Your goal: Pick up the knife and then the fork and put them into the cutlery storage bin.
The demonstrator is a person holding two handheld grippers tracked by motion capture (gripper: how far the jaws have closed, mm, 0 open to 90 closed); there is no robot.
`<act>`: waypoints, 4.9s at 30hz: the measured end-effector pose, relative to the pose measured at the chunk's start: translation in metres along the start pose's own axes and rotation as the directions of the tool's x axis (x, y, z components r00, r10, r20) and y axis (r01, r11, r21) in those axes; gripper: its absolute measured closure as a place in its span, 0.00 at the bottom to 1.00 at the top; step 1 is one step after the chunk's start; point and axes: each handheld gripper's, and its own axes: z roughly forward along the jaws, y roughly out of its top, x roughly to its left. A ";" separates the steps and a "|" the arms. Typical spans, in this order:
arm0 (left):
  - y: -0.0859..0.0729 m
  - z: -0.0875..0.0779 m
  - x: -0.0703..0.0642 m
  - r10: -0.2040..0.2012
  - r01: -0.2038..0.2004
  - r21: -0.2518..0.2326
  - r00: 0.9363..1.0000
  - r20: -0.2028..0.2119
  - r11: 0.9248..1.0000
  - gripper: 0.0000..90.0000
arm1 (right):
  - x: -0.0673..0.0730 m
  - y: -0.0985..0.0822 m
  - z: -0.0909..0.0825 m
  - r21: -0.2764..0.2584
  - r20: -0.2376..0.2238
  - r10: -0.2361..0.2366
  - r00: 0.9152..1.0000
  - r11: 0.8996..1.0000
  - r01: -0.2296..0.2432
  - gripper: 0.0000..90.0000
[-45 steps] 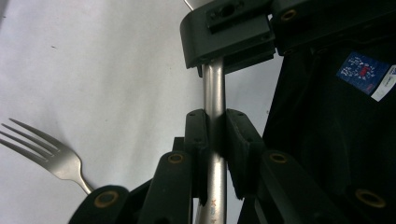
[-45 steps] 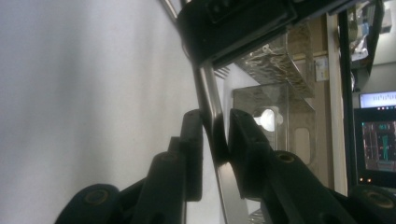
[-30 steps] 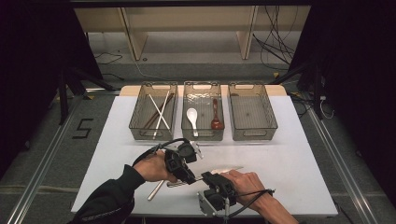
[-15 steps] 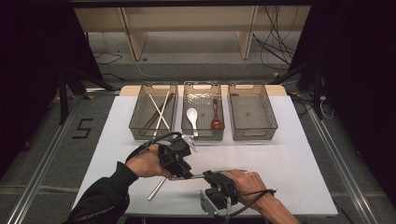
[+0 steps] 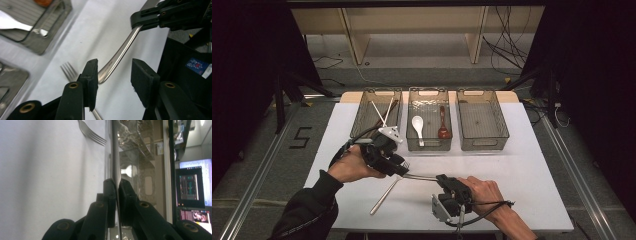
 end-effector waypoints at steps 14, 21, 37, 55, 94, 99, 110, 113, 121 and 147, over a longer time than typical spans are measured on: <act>-0.047 0.009 0.011 -0.090 0.089 0.061 0.996 0.011 0.994 0.62 | -0.034 -0.037 0.003 0.091 0.116 0.119 0.986 0.987 -0.130 0.98; -0.073 0.019 0.013 -0.149 0.149 0.026 0.989 -0.009 0.988 0.62 | -0.057 -0.067 0.013 0.152 0.185 0.164 0.969 0.969 -0.193 0.98; -0.094 0.026 0.014 -0.181 0.181 0.026 0.983 -0.016 0.983 0.62 | -0.104 -0.117 0.067 0.318 0.285 0.257 0.924 0.883 -0.344 0.99; -0.100 0.019 0.004 -0.189 0.175 -0.095 0.969 -0.161 0.980 0.33 | -0.128 -0.143 0.105 0.404 0.259 0.397 0.881 0.784 -0.472 0.99; -0.103 0.019 -0.005 -0.174 0.152 -0.126 0.967 -0.188 0.980 0.28 | -0.155 -0.160 0.139 0.432 0.203 0.723 0.661 0.539 -0.723 0.98; -0.103 0.020 -0.005 -0.170 0.150 -0.116 0.968 -0.184 0.982 0.28 | -0.156 -0.155 0.148 0.449 0.221 0.664 0.715 0.581 -0.679 0.70; -0.104 0.020 -0.005 -0.179 0.159 -0.117 0.966 -0.188 0.980 0.28 | -0.161 -0.155 0.121 0.360 0.194 0.745 0.638 0.550 -0.753 0.55; -0.104 0.021 -0.004 -0.188 0.168 -0.118 0.964 -0.188 0.979 0.27 | -0.162 -0.155 0.109 0.312 0.178 0.775 0.607 0.540 -0.781 0.49; -0.104 0.023 -0.001 -0.210 0.189 -0.118 0.957 -0.199 0.975 0.25 | -0.160 -0.147 0.067 0.193 0.065 0.865 0.498 0.479 -0.856 0.39; -0.087 0.071 0.005 -0.230 0.258 0.108 0.949 -0.218 0.960 0.42 | -0.096 -0.112 0.008 0.120 -0.138 0.888 0.439 0.455 -0.883 0.35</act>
